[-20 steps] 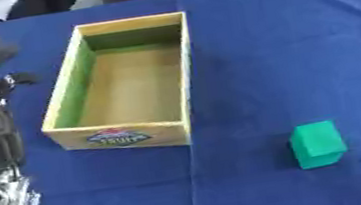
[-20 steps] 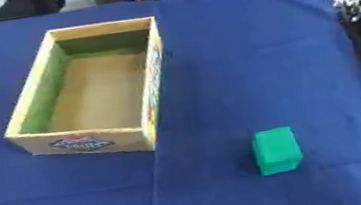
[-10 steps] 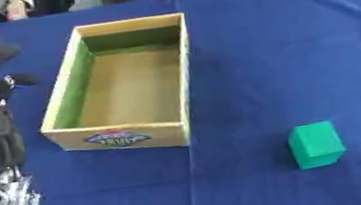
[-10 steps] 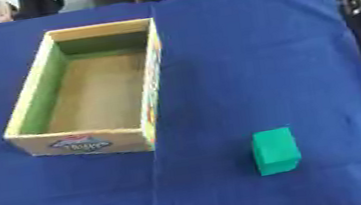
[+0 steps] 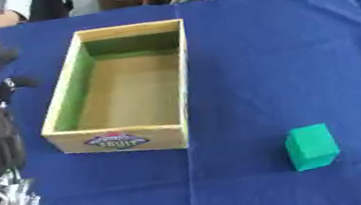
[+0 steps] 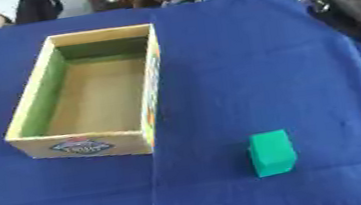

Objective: Pick up objects on the table and place them in the box.

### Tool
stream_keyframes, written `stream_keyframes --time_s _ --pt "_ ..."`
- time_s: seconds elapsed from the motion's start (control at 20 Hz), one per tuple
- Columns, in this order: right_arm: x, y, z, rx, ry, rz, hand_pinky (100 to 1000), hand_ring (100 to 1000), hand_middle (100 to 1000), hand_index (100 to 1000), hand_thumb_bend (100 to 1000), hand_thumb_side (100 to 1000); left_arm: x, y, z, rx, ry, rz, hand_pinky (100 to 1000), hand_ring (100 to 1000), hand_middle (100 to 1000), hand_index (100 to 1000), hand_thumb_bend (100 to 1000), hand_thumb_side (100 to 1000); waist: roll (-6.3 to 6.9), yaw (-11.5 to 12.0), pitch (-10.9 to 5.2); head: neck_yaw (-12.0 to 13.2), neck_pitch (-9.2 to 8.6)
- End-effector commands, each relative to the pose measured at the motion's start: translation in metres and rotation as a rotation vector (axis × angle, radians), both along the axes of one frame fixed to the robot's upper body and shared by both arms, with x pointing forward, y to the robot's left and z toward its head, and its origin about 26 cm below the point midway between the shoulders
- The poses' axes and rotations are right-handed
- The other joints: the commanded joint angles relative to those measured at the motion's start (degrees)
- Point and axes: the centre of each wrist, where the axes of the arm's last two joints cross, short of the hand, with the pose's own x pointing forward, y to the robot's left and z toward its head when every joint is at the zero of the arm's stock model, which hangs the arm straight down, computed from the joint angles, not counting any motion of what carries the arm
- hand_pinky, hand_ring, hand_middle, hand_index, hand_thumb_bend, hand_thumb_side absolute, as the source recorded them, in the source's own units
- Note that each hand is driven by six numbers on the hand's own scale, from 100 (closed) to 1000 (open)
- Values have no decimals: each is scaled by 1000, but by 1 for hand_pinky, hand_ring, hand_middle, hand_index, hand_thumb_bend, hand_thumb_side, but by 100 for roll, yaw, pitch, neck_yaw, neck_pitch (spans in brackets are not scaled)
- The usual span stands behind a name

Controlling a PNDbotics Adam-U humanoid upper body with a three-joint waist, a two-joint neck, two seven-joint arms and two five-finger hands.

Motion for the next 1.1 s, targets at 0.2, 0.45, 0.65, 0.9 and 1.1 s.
stream_keyframes --time_s 0.2,0.45,0.65,0.9,1.1 --pt "-7 -4 14 -249 -15 -74 883 874 800 895 100 1000 -3 4 6 24 -18 5 491 749 864 733 100 969 -16 -5 -146 1 4" --pt "-8 -9 14 -355 10 -96 878 875 797 900 114 1000 -3 4 6 27 -16 5 491 750 865 733 100 969 -16 -16 -145 7 8" --pt "-8 -14 13 -414 41 -100 881 887 810 926 195 1000 -3 4 6 29 -15 6 491 750 865 733 100 969 -12 -44 -143 20 3" --pt "-9 -21 12 -497 84 -85 890 917 844 954 305 1000 -3 4 6 34 -14 5 490 751 865 733 100 968 -7 -62 -142 36 7" --pt "-11 -26 15 -564 108 -96 890 932 868 964 382 1000 -3 5 5 37 -11 6 490 751 865 733 100 968 -19 -67 -146 50 2"
